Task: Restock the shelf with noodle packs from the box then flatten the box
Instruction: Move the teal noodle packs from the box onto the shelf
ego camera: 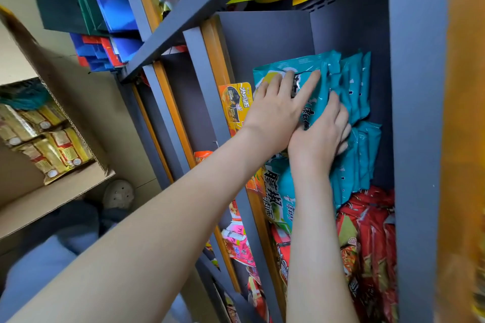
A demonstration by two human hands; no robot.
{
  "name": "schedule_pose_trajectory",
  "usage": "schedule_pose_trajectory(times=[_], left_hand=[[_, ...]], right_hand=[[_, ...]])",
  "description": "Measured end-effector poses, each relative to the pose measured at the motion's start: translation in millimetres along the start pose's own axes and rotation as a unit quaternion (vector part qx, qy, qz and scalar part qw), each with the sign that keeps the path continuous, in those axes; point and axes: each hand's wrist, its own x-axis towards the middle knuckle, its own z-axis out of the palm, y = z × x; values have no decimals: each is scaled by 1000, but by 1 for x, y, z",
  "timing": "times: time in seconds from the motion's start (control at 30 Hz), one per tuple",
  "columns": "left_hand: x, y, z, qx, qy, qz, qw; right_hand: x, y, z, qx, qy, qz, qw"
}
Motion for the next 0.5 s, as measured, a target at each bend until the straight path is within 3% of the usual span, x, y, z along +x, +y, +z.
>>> schedule_pose_trajectory(times=[0.1,0.2,0.37,0.5], left_hand=[[-8,-9,-19,3,30,29,999],[-22,-21,-47,-19,89,38,995],[-56,-49,-66,-94,120,-26,988],[-87,-75,-76,-69,141,-70,985]], right_hand=[[-10,-10,-3,14,54,-60,997],[-21,-21,-9,32,58,-114,991],[-50,-48,-1,60,45,-190,979],[-77,-72,16,68,29,-242,967]])
